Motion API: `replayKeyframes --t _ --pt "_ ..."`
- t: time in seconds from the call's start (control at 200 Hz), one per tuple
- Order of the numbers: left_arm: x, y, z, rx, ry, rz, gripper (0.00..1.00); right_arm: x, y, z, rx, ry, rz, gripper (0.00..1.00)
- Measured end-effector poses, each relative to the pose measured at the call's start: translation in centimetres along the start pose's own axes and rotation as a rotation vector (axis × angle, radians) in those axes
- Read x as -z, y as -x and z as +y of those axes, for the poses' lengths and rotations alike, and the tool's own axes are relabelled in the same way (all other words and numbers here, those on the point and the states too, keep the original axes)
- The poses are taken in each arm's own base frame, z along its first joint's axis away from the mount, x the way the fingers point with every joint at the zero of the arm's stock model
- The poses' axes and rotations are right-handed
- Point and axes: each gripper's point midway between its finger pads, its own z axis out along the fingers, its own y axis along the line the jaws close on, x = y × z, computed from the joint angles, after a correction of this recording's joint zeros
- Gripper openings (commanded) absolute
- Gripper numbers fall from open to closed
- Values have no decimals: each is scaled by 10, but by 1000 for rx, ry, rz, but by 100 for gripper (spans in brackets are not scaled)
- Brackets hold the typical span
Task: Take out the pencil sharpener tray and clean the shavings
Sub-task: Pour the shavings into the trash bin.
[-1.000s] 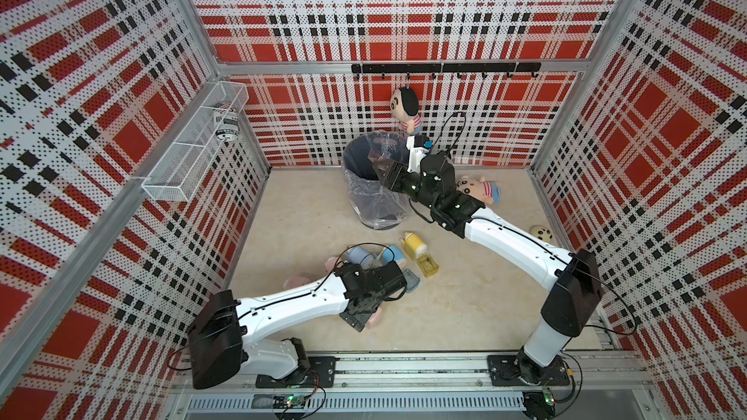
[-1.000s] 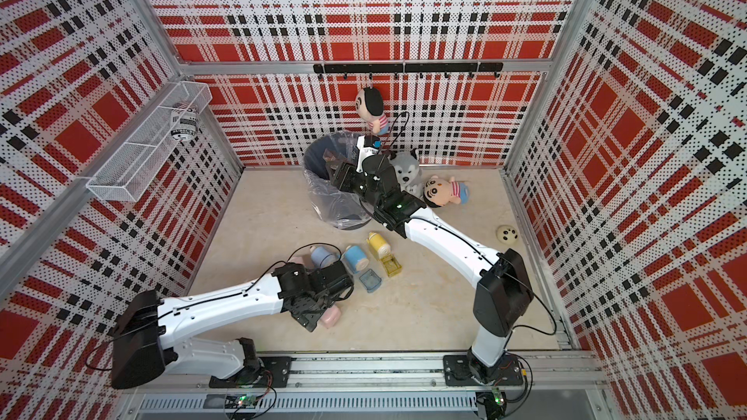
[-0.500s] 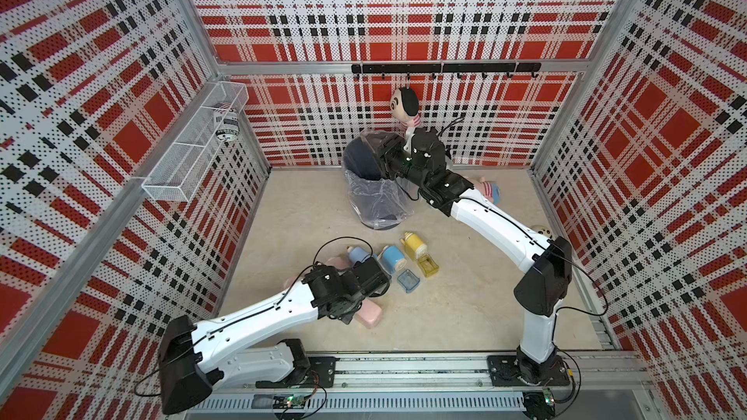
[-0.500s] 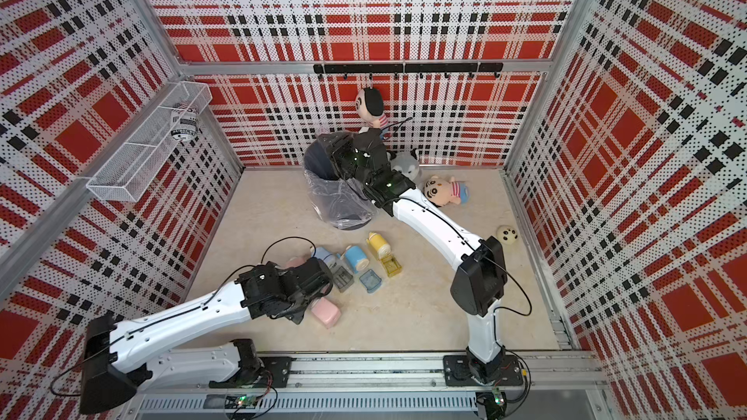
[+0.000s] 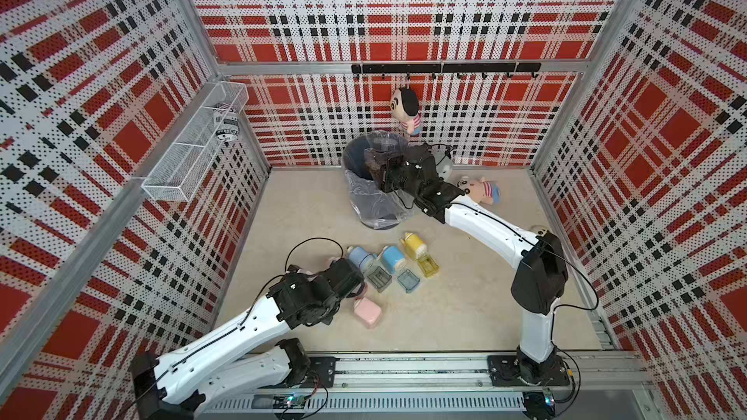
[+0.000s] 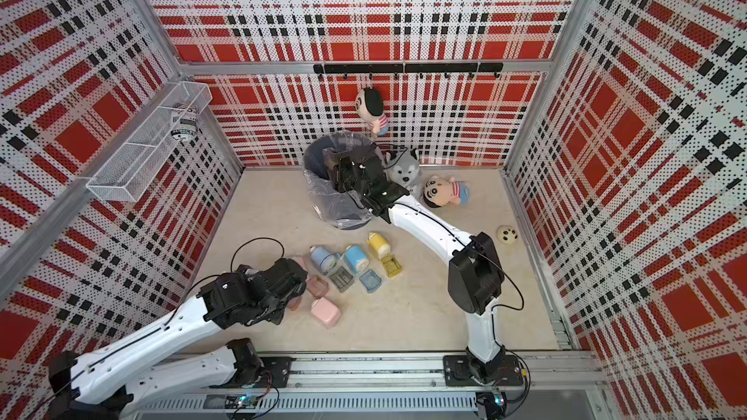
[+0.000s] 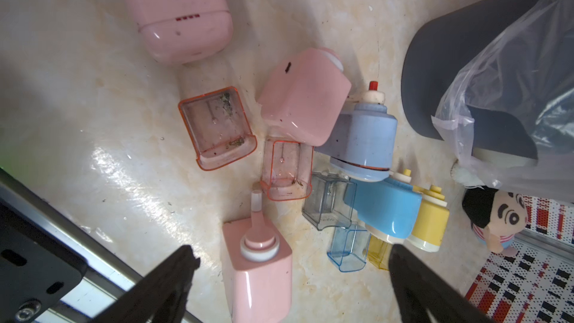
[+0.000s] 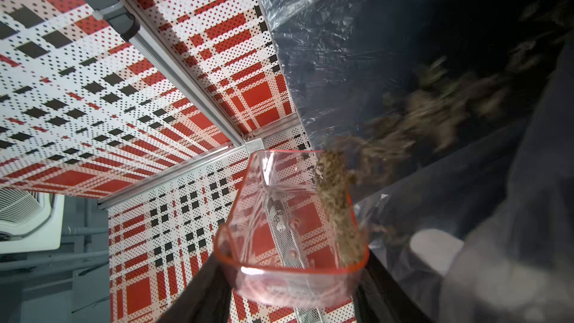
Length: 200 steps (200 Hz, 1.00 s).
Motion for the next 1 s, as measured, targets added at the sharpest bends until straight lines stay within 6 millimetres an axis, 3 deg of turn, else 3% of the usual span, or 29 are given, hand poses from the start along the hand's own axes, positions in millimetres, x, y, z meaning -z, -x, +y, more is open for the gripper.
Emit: replayKeyframes --t 0.241,0.476,0.581,0.707,1.002 --pt "0 6 1 4 5 -14 98 1 -1 4 -55 12 -8 48" --pt "-1 9 1 -4 8 -29 98 10 -13 32 -73 73 0 48" --pt "-1 11 1 -5 7 -37 98 16 -8 23 -85 68 -14 48" --pt "-1 11 1 -8 6 -41 98 16 4 -6 -98 24 -38 48" --pt "-1 11 1 -9 6 -42 98 15 3 -5 -105 37 -29 48"
